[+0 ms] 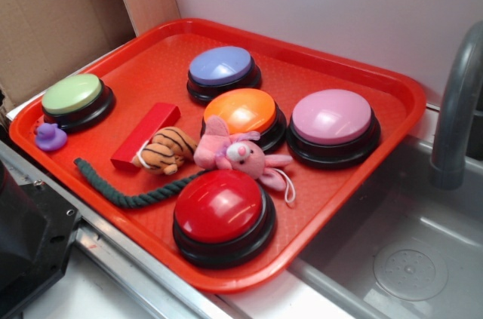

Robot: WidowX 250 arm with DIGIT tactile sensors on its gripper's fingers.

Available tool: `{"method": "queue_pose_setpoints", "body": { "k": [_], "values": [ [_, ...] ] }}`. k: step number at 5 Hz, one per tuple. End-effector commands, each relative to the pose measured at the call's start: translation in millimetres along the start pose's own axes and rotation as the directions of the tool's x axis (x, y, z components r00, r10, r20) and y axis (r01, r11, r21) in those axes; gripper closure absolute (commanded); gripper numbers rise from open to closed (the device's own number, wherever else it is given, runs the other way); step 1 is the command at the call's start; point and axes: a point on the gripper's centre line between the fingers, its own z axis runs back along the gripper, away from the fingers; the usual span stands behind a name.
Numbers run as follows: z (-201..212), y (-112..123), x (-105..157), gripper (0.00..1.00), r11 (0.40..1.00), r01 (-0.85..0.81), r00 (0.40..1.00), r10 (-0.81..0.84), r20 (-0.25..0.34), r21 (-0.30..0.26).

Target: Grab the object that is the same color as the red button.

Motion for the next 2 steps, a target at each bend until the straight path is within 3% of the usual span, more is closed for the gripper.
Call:
{"method": "queue_pose_setpoints", "body": {
  "k": [1, 2],
  "values": [
    [0.0, 0.0, 0.0, 0.0, 1.0, 0.0, 1.0, 0.0, 0.0, 0.0],
    [-11.7, 4.4, 16.0, 0.0, 0.996, -0.092, 0.996, 0.092, -0.002, 0.001]
  ]
}}
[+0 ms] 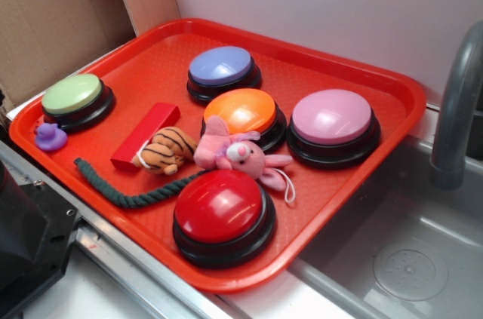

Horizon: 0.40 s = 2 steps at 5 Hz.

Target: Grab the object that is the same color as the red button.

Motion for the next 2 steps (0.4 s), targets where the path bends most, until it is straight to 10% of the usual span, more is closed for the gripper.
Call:
{"method": "queue_pose_setpoints", "body": {
  "k": [1, 2],
  "values": [
    [-30.4, 17.0, 38.7, 0.0, 0.969, -0.246, 0.969, 0.246, -0.004, 0.027],
    [-62.1, 33.1, 60.5, 0.0, 0.912, -0.402, 0.915, 0.402, 0.024, 0.077]
  ]
}}
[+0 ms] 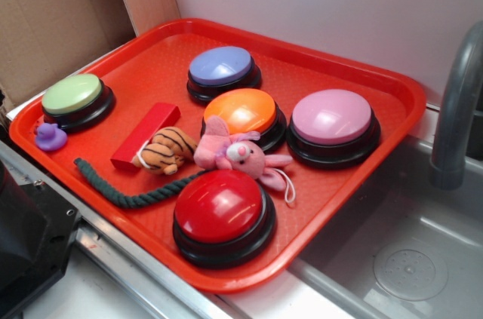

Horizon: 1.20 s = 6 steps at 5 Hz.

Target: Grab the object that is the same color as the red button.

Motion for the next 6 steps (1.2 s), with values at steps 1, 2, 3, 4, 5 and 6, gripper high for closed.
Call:
{"method": "queue_pose_setpoints", "body": {
  "k": [1, 2, 3, 4, 5, 6],
  "values": [
    [-60.4, 19.1, 46.1, 0.0, 0.969, -0.24, 0.971, 0.239, 0.023, 0.066],
    [-90.4, 22.7, 44.3, 0.0, 0.967, -0.251, 0.968, 0.25, 0.027, 0.036],
    [-114.7, 27.8, 46.2, 0.0, 0.96, -0.275, 0.96, 0.272, 0.063, 0.054],
    [-137.1, 29.1, 51.5, 0.0, 0.957, -0.287, 0.957, 0.285, 0.048, 0.037],
    [-150.2, 27.6, 56.4, 0.0, 0.958, -0.286, 0.957, 0.285, 0.047, 0.024],
    [-159.9, 27.1, 58.1, 0.0, 0.948, -0.317, 0.947, 0.315, 0.064, 0.021]
  ]
}}
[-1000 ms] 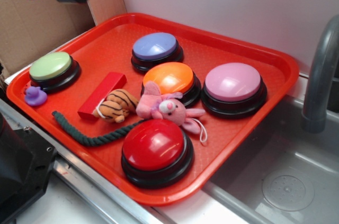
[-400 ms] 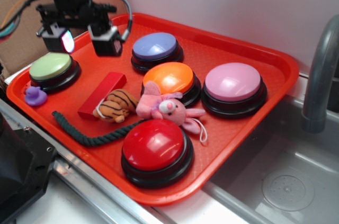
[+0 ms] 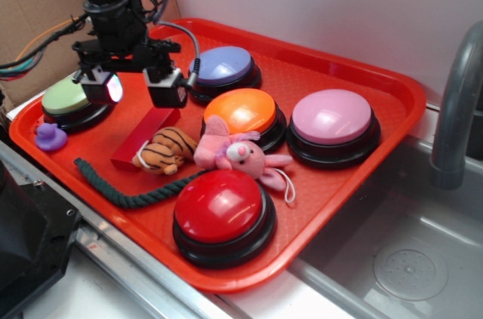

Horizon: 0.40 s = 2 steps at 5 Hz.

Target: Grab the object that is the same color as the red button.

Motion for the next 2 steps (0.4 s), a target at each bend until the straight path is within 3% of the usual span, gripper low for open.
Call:
{"method": "queue_pose_setpoints", "body": {
  "k": [1, 2],
  "values": [
    [-13.8, 2.7, 7.9, 0.0, 0.999, -0.045, 0.998, 0.046, 0.036, -0.018],
    [-20.4, 0.2, 8.6, 0.0, 0.999, -0.045, 0.999, 0.046, 0.024, -0.03]
  ]
}}
